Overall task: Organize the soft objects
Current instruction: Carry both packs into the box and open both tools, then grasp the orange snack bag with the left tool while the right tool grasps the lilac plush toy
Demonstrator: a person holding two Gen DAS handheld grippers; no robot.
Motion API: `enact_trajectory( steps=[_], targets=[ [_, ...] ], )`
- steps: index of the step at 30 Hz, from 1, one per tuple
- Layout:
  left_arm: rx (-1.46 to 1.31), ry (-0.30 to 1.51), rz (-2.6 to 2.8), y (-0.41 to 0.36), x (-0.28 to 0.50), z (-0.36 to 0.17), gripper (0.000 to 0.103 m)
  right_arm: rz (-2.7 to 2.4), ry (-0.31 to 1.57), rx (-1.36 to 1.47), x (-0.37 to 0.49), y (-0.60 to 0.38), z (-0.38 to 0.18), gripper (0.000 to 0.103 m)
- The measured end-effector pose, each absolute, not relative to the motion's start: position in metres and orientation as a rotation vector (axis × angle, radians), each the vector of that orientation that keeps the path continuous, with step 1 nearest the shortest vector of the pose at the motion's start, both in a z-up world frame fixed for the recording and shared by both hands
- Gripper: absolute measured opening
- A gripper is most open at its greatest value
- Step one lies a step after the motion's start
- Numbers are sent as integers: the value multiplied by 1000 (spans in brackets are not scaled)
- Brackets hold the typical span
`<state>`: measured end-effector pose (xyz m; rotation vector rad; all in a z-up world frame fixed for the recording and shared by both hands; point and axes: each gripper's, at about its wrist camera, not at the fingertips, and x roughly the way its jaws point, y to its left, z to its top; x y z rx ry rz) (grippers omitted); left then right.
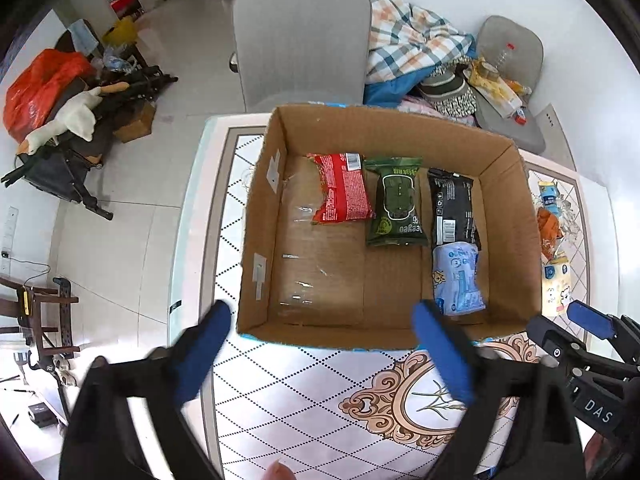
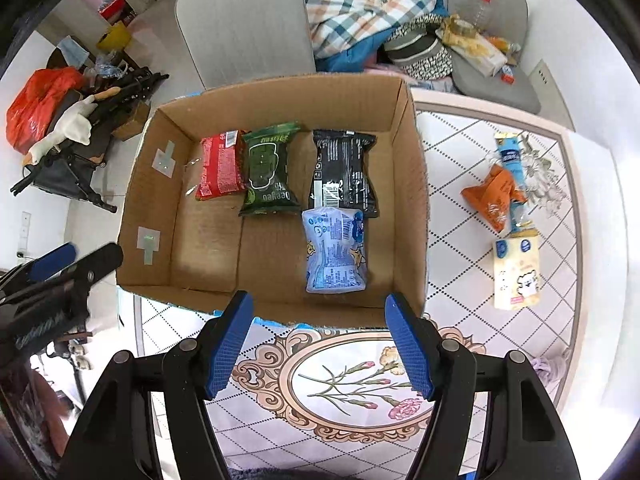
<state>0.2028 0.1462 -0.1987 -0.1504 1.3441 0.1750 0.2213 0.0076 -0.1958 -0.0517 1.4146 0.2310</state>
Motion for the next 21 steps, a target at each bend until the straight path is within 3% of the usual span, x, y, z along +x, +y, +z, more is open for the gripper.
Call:
enact_trajectory(
  steps=[4,13,21],
  targets=[
    [-127,1303,212,139,193,-186,100,250,1393,-31,212,5,-185,94],
    [-76,1236,181,101,183,-155,101,282,1363,58,195,-26,-165,100],
    [16,1270,5,-7,188,-153,101,74,1361,264,169,-166,-166,100]
  ],
)
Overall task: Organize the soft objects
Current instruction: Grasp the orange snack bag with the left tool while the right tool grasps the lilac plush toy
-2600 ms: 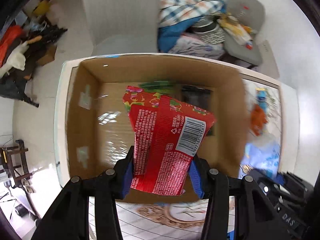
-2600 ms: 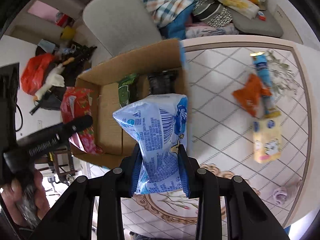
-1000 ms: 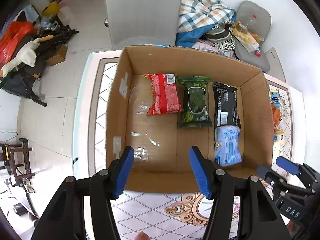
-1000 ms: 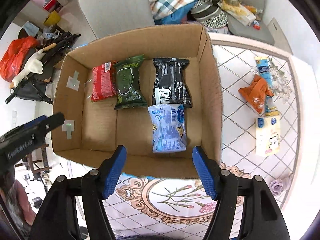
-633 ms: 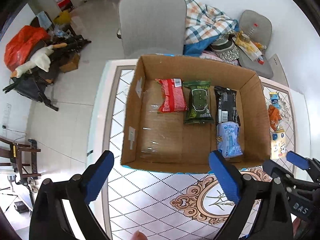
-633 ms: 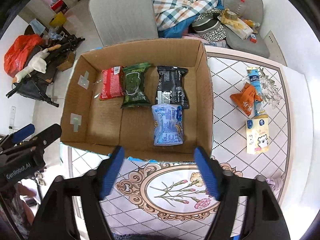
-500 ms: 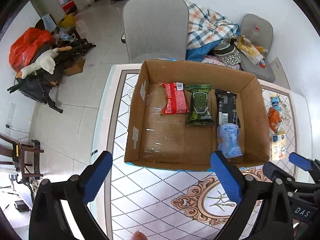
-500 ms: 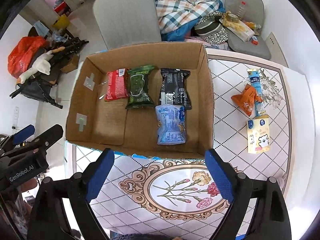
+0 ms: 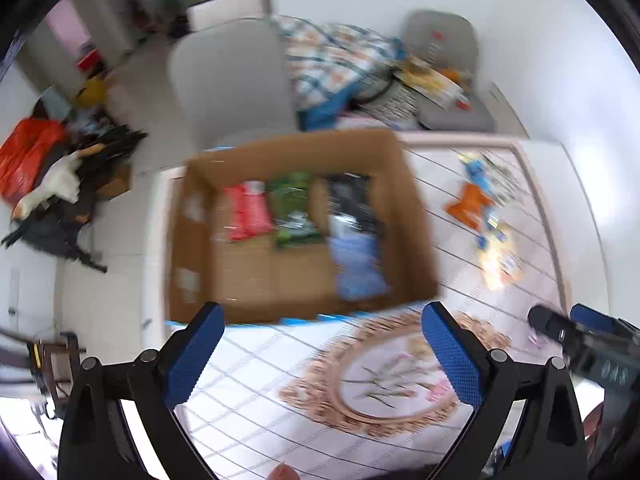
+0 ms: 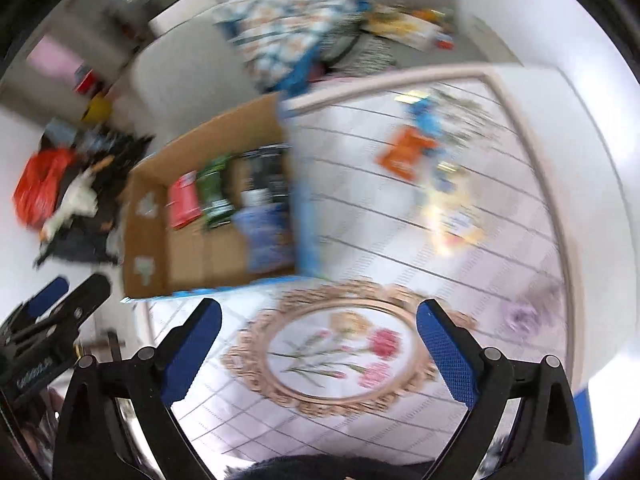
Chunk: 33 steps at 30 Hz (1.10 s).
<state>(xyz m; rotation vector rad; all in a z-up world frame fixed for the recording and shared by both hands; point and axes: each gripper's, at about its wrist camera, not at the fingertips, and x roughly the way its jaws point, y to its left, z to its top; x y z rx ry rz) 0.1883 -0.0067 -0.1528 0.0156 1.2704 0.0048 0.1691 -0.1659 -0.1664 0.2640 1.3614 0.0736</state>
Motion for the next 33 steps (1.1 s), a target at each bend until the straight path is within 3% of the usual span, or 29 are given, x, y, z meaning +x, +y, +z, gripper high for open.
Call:
enact_trajectory(
  steps=[7,11,15,19,20,21,23,24,33],
  targets=[
    [119,1378,-138,-123,197,-200,101,-258,1414,492,138,-325,-220,100],
    [201,1428,-156,-174,206,-240,101,-395,1473,709,120,-409,-284,99],
    [231,1489,-142,-203,223,-276,101,-434,1541,890,110,-453,-345,86],
    [203,1543,-109,-208,248,-293,101,-394,1583,1085,109,-466,-400,82],
    [185,1549,-101,-207,256,-294,101,-386,1584,1125,110,-465,-408,78],
    [165,1555,-92,-206,265,-295,101,-387,1589,1137,111,-464,-414,63],
    [136,1567,-80,-205,284,-294,101,-410,1579,1118,115,-461,-415,50],
    [123,1573,-88,-205,294,-294,101,-407,1573,1084,119,-459,-413,37],
    [168,1658,-117,-220,396,-340,101,-264,1575,547,192,-408,-375,35]
  ],
)
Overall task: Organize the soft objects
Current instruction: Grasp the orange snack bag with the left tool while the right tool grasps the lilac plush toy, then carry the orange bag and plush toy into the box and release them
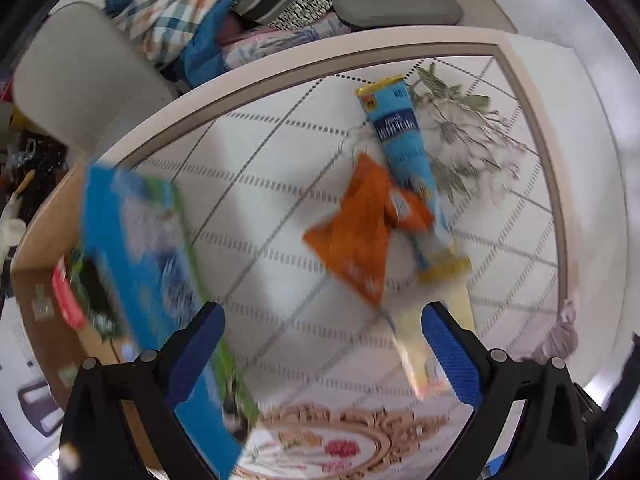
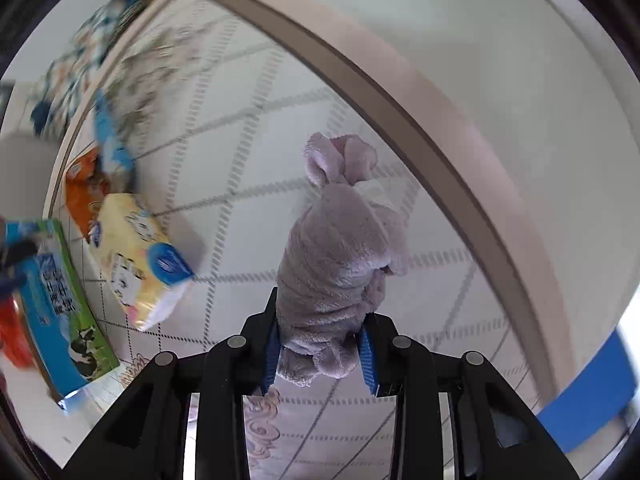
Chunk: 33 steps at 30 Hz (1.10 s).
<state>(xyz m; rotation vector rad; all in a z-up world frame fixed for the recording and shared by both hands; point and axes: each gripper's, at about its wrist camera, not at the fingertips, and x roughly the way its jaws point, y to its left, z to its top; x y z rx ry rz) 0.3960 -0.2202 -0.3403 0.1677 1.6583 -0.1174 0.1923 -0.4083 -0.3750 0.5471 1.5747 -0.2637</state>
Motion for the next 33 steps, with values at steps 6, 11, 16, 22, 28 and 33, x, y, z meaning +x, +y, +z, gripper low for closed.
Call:
enact_trajectory(
  steps=[6,11,16,22,28,33],
  targets=[
    [218,1749,-192,-236,422,-395,99,-197,1596,437,231,-385,-373,35],
    [156,1774,-228,-235,422,-409,49,-173,1605,373,255,-368,-372,35],
    [86,1728,-210,-222,408,-395,41,-143,1589,327,265,-347,-364,35],
    [-27,1646,-226,-192,373,-351,33,-77,1541,295,276,-317,-332,34],
    [-101,1573,-236,-157,350,-309,32,-13,1477,258,277,-297,-281,34],
    [-168,1512,-237,-121,343,-269,32,34,1457,258,276,-266,-252,34]
  ],
)
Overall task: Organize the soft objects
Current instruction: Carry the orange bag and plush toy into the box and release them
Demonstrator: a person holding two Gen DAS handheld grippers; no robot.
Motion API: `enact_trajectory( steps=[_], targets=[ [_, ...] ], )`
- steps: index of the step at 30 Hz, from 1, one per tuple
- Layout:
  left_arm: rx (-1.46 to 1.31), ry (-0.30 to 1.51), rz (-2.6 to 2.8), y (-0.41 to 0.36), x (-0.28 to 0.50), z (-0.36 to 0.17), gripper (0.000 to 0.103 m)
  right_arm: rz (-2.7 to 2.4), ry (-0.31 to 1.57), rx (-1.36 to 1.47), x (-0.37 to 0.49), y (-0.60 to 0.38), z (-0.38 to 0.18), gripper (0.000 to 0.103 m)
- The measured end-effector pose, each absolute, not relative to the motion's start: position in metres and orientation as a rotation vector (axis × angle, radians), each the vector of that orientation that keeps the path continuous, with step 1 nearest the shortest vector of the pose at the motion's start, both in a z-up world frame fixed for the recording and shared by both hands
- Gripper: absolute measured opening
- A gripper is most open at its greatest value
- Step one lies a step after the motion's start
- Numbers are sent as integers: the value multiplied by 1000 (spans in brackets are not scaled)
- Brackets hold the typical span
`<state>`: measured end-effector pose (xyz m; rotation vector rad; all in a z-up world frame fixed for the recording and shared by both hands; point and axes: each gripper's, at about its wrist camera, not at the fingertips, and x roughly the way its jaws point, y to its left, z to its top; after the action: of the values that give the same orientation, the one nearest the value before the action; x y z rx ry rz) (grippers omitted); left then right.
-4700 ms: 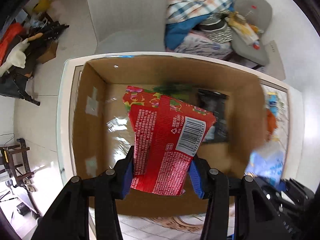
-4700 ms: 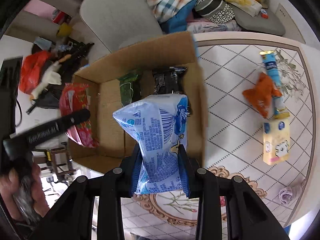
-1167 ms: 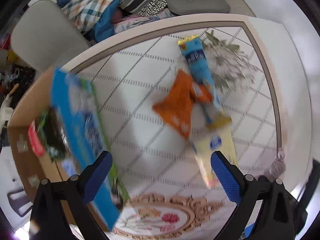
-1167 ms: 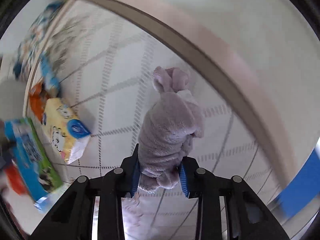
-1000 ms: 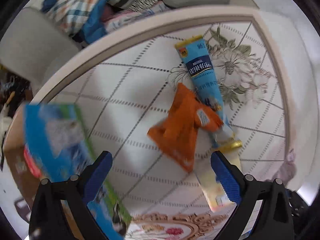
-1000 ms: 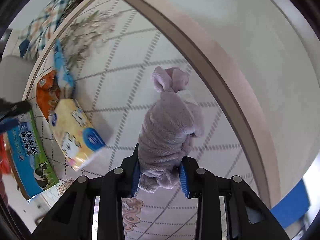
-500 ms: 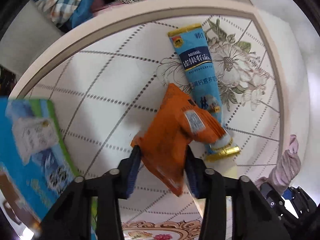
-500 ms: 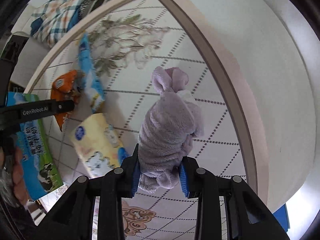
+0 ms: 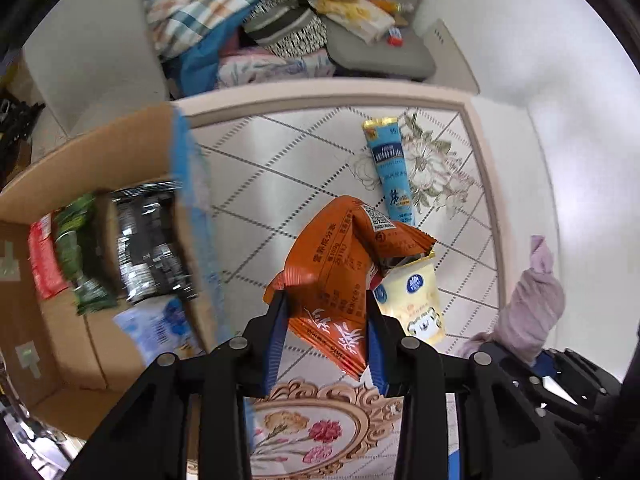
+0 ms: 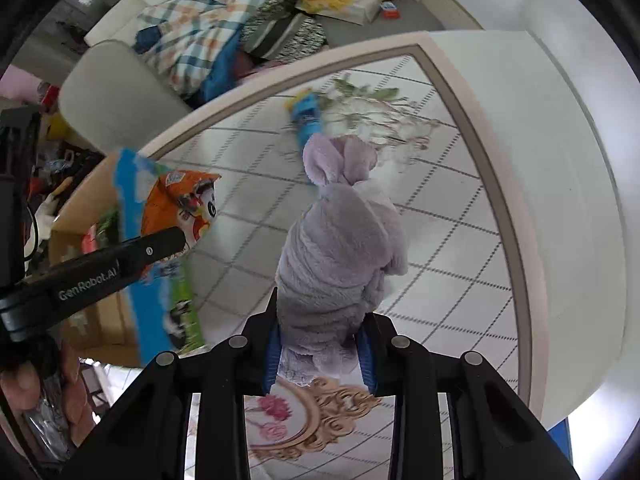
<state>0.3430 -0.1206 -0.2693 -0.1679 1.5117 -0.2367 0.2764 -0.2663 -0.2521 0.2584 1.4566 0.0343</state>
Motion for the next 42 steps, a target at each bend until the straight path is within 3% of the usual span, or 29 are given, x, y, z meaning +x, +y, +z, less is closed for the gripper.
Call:
enact_trajectory(
  steps=[8,19,33,42],
  targets=[
    [-227,1411,-121,-13,295,-207,32,232,1395,195,257,-175,-192,34],
    [-358,1489,46,114,254,-244,32,466,1445,65,258,-20,-210,34],
    [-428,1607,-15,126,267,-297,34,526,1556,-48,265,43,-277,35],
    [-421,1595,1,127,262,-288,50,504,1572,-49,269,42,-280,44]
  ],
)
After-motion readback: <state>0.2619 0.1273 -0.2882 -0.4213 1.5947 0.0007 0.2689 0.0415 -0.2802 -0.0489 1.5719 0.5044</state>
